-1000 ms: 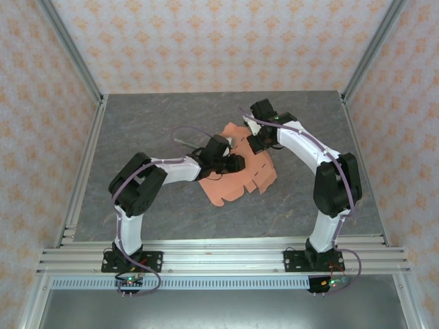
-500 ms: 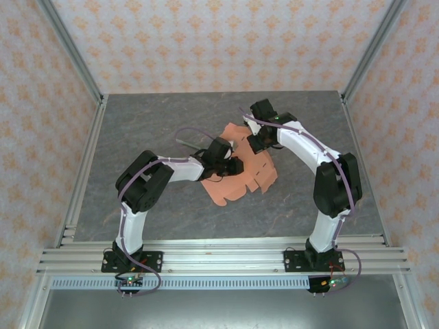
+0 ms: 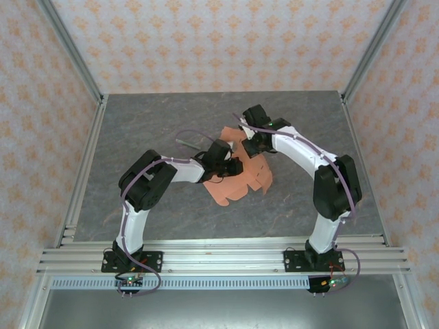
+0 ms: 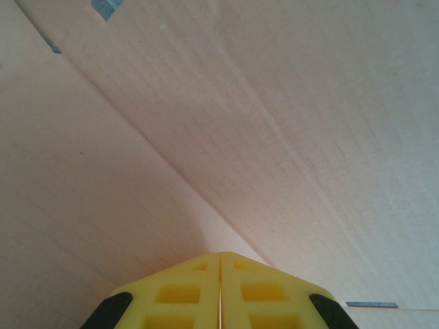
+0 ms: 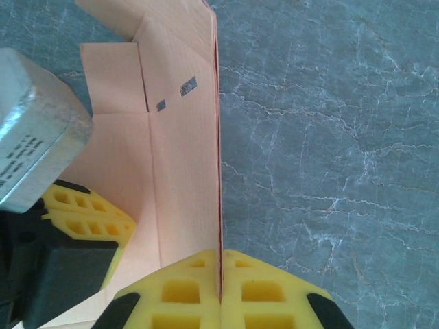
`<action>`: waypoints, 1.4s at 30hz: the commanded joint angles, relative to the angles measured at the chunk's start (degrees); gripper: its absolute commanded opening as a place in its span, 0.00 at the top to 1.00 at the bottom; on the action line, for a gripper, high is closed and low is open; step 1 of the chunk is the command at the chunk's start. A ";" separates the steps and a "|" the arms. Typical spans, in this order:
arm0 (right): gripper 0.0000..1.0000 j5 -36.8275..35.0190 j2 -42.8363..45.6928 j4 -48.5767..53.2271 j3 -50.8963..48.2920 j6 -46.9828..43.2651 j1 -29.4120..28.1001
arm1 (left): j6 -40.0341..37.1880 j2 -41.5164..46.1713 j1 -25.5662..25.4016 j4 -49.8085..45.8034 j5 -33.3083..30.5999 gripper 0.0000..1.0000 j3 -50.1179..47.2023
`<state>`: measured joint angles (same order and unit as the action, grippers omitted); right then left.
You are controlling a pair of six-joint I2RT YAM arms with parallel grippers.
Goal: Fold the paper box
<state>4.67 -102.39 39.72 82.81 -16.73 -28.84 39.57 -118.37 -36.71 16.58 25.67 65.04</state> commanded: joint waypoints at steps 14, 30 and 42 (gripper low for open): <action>1.00 -5.51 4.00 -6.85 -6.86 7.05 -6.83 | 4.81 -2.94 -0.47 7.72 -4.15 0.92 -4.89; 1.00 -6.19 2.65 -7.12 -7.02 8.40 -8.43 | 5.90 -3.55 -0.71 9.91 -5.52 0.92 -7.00; 1.00 -13.35 1.80 -5.50 -5.64 2.77 -8.21 | 5.91 -1.97 -0.48 10.66 -6.05 0.87 -7.63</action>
<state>-5.26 -99.02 33.82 77.12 -11.51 -36.62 45.56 -119.11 -36.77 31.07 22.87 59.44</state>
